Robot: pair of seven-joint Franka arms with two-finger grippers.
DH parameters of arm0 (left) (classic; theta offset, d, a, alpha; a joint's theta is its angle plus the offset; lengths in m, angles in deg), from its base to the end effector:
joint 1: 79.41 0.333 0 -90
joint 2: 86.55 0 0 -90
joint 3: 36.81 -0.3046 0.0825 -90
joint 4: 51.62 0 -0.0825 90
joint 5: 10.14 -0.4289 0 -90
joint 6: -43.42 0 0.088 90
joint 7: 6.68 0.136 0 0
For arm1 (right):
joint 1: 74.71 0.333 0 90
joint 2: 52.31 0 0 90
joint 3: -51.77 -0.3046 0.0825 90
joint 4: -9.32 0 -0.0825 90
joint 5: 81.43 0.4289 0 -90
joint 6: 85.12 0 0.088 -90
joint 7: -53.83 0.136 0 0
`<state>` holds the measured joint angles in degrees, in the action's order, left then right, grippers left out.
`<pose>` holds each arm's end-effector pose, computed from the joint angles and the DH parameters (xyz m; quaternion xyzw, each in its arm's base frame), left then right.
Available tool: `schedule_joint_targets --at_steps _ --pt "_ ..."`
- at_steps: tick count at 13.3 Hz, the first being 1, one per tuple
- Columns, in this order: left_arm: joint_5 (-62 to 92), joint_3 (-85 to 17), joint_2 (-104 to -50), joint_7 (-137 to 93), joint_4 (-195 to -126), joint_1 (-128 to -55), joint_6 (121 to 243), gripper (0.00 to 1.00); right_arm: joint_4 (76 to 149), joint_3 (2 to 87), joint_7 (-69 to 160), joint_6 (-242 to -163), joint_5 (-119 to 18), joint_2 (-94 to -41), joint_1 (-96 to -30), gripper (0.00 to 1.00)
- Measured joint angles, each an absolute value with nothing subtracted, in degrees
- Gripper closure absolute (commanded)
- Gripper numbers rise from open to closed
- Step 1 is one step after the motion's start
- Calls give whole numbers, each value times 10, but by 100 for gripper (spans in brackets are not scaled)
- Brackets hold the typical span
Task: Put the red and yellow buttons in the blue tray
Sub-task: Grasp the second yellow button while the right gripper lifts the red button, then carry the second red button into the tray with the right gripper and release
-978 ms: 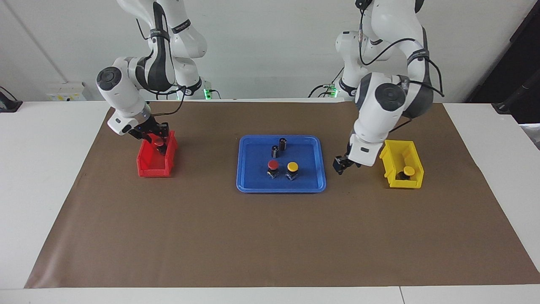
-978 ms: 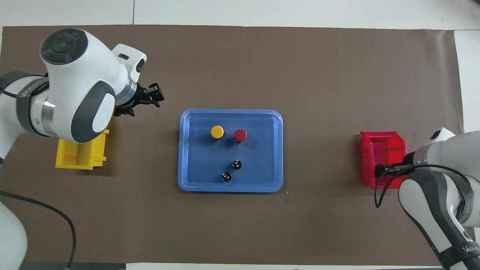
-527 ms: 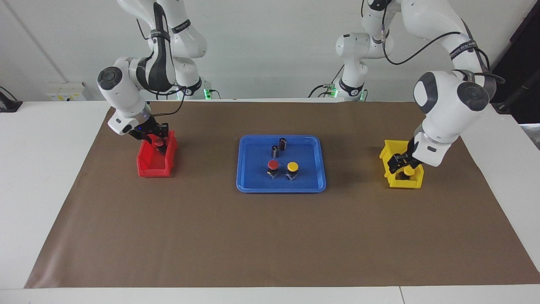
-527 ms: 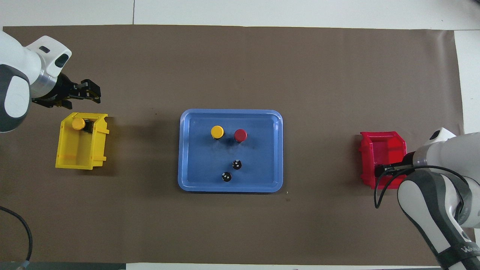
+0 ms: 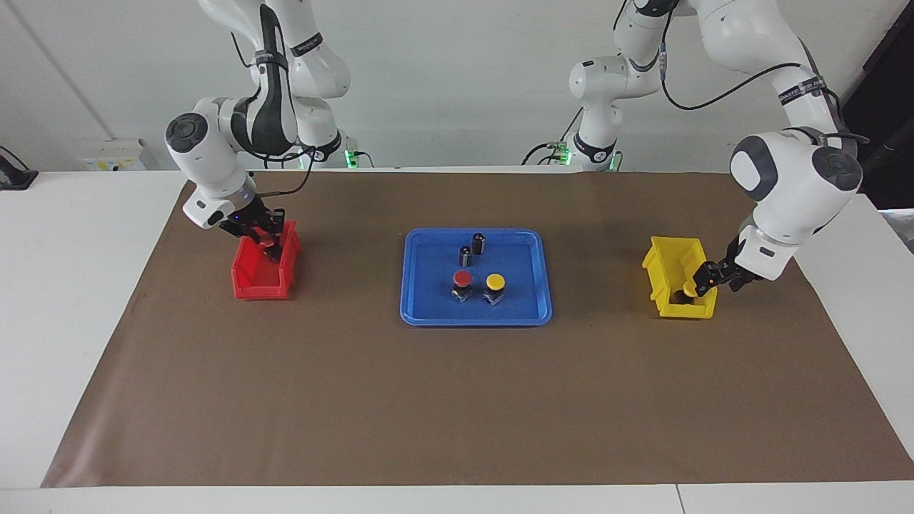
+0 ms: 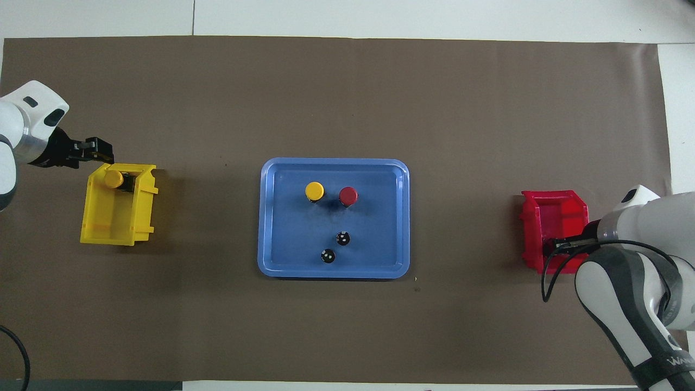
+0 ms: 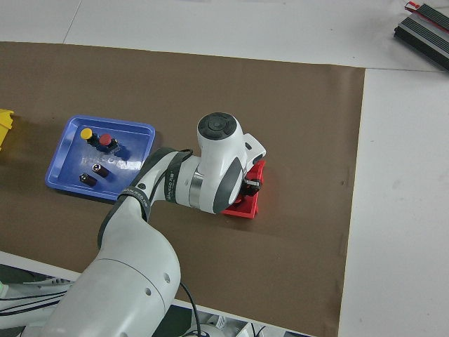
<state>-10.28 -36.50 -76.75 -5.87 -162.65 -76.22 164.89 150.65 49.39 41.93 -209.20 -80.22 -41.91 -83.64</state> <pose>0.6324 0.0320 0.3351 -0.9998 -0.0175 -0.0056 0.0008 0.4724 -0.0536 0.2832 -0.9974 -0.0396 0.0583 0.0142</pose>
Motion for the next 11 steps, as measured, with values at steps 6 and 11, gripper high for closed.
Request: schedule_joint_targets --at_steps 6,11 --pt "-103 -357 -781 -58 -1648 -762 1656 35 1307 485 420 -1893 -803 -446 -824 75" --pt "-103 -357 -791 -58 -1684 -762 1679 35 1158 480 632 -1859 -799 -505 -643 75"
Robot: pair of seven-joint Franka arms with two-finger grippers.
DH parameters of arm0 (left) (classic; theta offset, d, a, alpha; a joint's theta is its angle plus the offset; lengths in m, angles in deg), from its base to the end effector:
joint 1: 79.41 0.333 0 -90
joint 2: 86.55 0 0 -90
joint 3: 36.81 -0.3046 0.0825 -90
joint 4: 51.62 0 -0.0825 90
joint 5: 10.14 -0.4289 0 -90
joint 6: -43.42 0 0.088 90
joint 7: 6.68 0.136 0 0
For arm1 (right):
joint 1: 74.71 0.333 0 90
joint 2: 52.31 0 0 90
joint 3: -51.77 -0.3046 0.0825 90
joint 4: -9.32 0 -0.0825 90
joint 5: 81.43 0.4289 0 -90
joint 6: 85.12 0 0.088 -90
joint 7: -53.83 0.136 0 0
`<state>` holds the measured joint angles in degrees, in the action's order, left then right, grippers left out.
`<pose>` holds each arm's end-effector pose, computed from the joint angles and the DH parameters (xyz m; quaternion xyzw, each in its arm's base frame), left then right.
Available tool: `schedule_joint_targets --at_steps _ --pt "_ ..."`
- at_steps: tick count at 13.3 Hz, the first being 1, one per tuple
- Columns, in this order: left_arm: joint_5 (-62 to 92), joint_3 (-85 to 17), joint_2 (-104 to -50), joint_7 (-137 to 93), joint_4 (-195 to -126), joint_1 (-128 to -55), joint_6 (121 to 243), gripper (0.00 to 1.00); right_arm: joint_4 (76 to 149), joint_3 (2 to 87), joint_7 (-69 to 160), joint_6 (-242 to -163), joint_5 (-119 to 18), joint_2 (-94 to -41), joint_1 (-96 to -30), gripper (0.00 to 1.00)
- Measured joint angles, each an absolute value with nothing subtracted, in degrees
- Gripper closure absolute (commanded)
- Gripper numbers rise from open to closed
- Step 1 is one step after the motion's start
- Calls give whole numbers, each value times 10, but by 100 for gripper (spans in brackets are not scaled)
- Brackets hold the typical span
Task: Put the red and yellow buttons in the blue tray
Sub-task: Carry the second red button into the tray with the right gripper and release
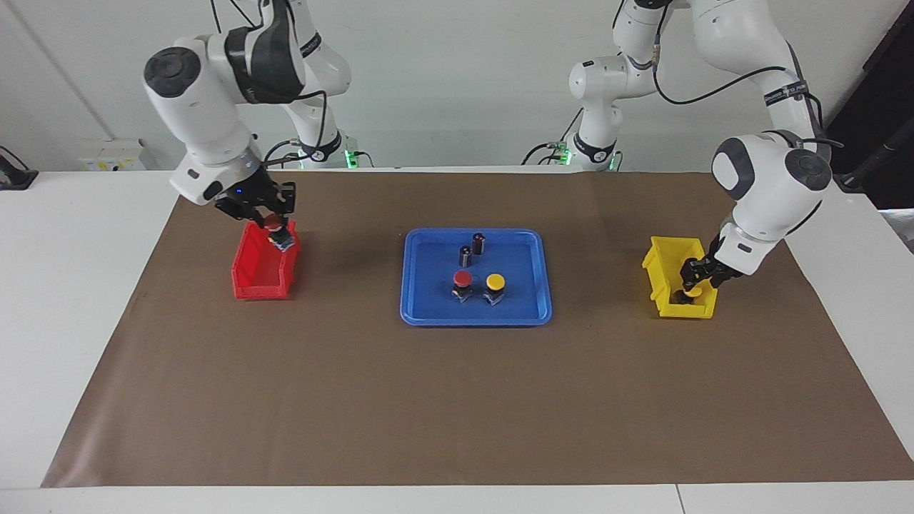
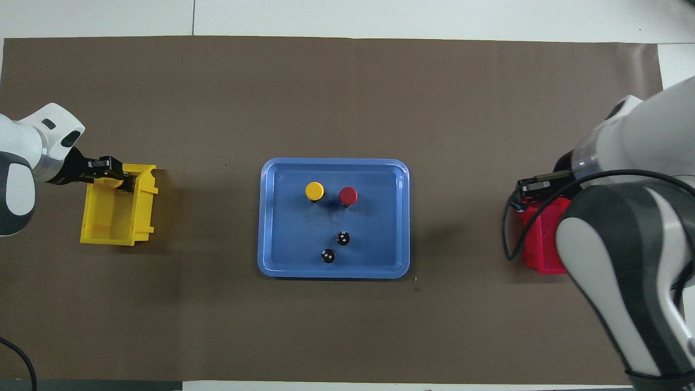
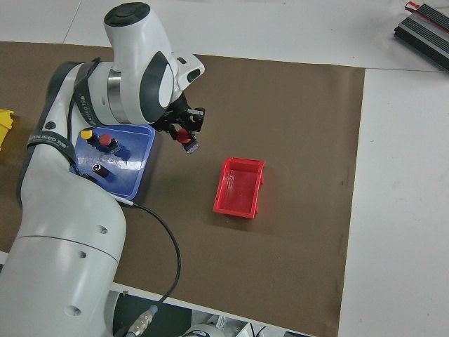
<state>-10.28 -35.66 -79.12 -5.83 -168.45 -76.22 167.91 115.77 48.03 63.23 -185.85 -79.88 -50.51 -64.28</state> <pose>0.6103 0.0219 0.3155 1.0000 0.0098 0.0020 0.0002 0.5685 0.1471 0.4697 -0.9986 -0.0386 0.0360 0.0049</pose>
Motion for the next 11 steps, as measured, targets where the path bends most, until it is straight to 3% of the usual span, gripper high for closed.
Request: schedule_joint_targets --at_steps 2,4,8,11 --pt "-103 -355 -792 -58 -1691 -764 1689 35 1149 477 740 -1921 -797 -540 -556 75" --pt "-103 -355 -792 -58 -1697 -768 1702 35 1149 476 786 -1990 -797 -582 -511 76" --pt "-103 -355 -792 -58 -1704 -768 1708 44 1173 482 789 -2059 -795 -618 -512 76" --pt "-103 -356 -792 -58 -1705 -767 1708 64 1205 482 789 -2110 -794 -623 -512 76"
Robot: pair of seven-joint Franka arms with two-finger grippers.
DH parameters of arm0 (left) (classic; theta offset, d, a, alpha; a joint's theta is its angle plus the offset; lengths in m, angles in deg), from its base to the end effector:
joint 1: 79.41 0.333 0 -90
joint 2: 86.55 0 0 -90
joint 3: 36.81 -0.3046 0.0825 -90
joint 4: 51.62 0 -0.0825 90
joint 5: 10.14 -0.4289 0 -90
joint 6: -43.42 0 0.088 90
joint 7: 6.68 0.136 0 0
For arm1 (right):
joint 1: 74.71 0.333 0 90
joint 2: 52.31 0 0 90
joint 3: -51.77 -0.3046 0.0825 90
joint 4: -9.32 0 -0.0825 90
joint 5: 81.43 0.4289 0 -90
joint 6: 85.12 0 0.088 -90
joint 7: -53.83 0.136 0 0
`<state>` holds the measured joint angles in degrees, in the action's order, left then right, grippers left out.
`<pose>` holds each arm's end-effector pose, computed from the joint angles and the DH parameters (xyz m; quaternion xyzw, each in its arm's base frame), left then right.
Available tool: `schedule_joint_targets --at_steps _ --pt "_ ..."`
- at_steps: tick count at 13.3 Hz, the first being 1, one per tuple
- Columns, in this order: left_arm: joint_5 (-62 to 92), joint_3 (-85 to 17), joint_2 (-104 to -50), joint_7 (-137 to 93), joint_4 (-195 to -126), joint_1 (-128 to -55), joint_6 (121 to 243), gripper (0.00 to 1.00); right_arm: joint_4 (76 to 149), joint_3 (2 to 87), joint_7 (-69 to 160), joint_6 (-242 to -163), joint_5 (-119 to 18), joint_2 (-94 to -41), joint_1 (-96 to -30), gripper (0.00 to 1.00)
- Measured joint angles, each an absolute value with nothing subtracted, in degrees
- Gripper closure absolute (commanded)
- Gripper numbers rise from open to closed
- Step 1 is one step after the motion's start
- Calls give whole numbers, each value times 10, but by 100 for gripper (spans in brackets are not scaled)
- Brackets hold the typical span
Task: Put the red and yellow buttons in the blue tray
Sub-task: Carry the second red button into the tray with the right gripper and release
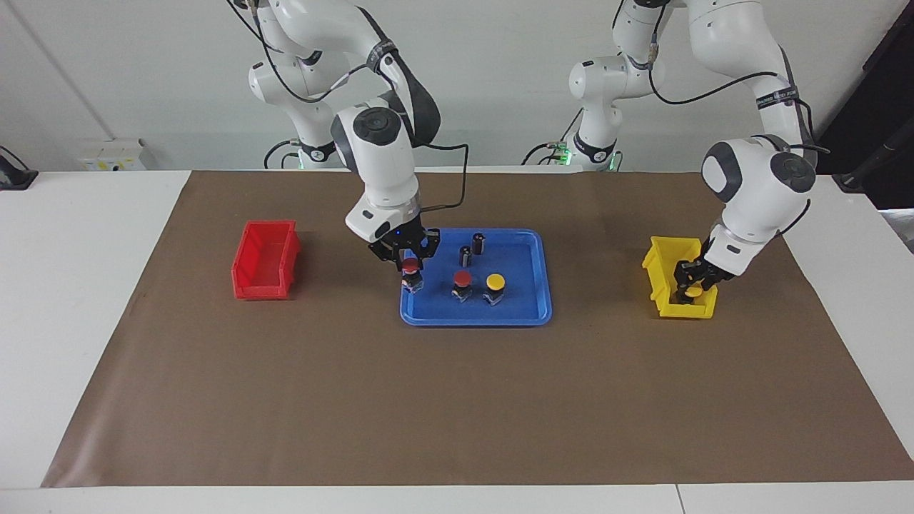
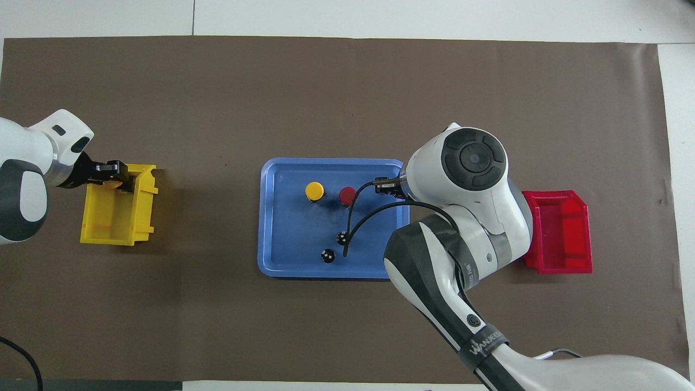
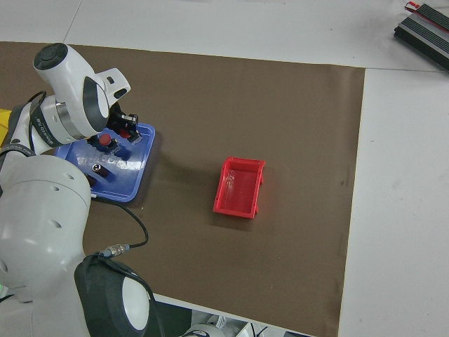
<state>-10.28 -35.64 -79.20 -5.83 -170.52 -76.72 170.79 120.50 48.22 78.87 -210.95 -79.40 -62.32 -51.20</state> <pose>0.6059 0.0162 0.3032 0.9999 0.0052 0.0098 0.0001 0.5716 0.2936 0.3389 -0.9989 -0.0071 -0.0276 0.0359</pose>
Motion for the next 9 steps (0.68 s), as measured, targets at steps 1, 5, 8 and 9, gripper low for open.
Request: schedule_joint_targets --at_steps 1,5,8,9 --pt "-103 -356 -792 -58 -1705 -767 1708 74 1208 482 789 -2118 -794 -630 -512 76" --pt "-103 -357 -792 -58 -1705 -767 1707 99 1208 479 788 -2123 -793 -651 -493 75" --pt "-103 -356 -793 -59 -1675 -768 1656 99 1209 479 788 -2123 -793 -651 -491 64" --pt "-103 -356 -794 -65 -1645 -768 1615 99 1210 479 788 -2123 -793 -651 -491 58"
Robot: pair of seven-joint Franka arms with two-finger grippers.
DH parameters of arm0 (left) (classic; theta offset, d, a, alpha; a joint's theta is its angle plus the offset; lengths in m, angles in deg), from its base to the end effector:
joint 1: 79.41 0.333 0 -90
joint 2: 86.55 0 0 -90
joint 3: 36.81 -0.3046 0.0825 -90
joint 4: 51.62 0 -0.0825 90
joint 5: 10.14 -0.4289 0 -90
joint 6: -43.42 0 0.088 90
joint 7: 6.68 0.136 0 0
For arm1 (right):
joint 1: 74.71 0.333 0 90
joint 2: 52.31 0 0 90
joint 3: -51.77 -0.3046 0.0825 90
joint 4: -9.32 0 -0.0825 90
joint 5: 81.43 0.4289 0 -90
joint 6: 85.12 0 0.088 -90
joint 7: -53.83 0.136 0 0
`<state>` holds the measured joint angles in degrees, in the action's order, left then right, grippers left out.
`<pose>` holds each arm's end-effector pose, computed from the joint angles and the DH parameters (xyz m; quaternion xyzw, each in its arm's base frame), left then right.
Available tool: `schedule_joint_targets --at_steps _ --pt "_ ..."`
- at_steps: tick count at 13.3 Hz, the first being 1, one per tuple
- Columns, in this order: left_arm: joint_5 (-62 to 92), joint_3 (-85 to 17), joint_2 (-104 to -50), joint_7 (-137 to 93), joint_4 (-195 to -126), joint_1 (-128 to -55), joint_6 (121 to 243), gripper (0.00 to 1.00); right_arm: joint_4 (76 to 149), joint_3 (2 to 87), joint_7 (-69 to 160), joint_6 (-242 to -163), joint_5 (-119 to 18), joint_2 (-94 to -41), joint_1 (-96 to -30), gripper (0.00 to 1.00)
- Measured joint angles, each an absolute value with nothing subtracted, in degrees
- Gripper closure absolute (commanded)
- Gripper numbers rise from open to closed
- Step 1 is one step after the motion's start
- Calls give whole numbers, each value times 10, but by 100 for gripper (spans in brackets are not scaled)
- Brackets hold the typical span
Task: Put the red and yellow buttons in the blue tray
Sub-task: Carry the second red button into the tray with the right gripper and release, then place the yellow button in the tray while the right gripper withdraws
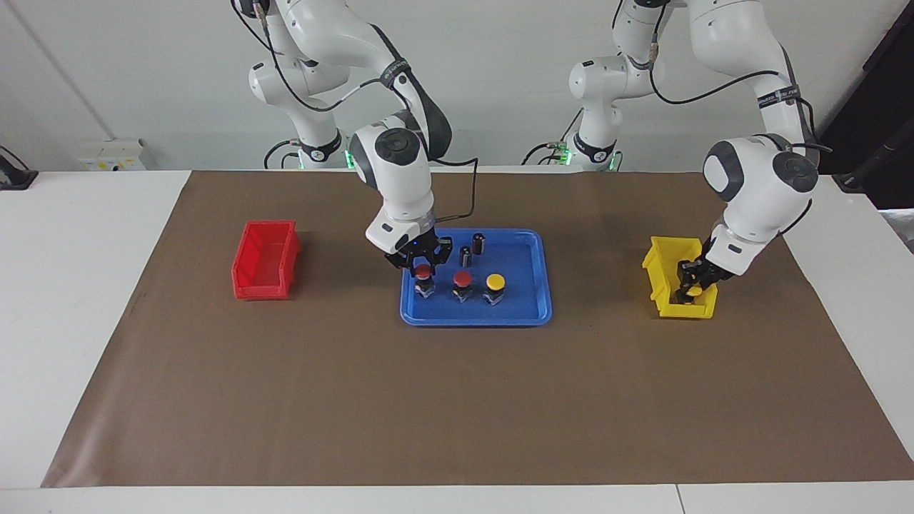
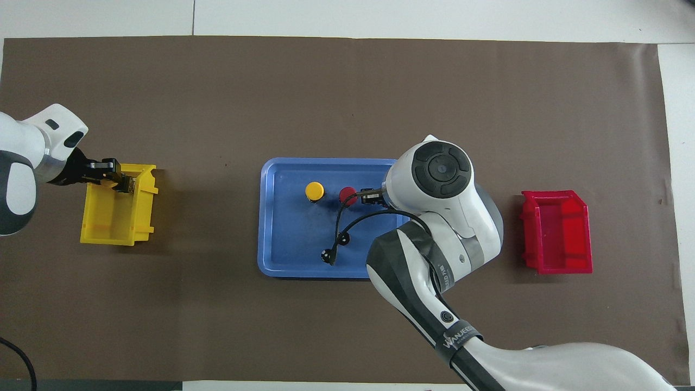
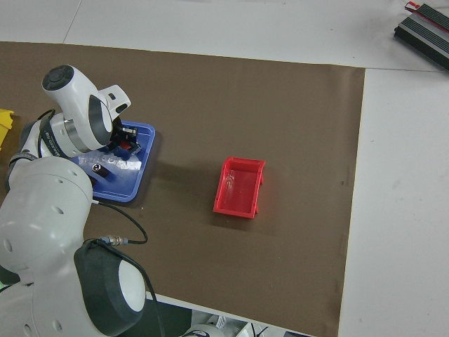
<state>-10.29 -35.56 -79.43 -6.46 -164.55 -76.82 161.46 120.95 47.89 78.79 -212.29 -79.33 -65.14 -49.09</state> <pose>0.6152 0.0147 0.3427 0.9998 0.0092 -0.0175 0.0004 0.5588 0.3177 0.3057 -0.9991 -0.0279 -0.0110 0.0308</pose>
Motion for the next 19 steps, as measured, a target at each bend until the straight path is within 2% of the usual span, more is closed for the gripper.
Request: schedule_joint_targets --at_steps 3,5,9,12,15,19 --pt "-103 -353 -798 -117 -1548 -791 1510 99 1212 479 788 -2123 -793 -651 -491 32" --pt "-101 -351 -798 -194 -1490 -834 1451 99 1212 479 787 -2123 -793 -651 -492 0" --pt "-100 -345 -785 -416 -1475 -977 1445 99 1173 486 783 -2106 -794 -647 -507 0" --pt "-97 -344 -765 -519 -1490 -1053 1490 99 1084 491 757 -1969 -795 -628 -597 0" --pt "-94 -344 -759 -540 -1535 -1077 1542 99 1012 494 703 -1853 -795 -603 -695 0" --pt "-93 -346 -743 -544 -1572 -1083 1607 99 995 494 654 -1786 -796 -558 -780 0"
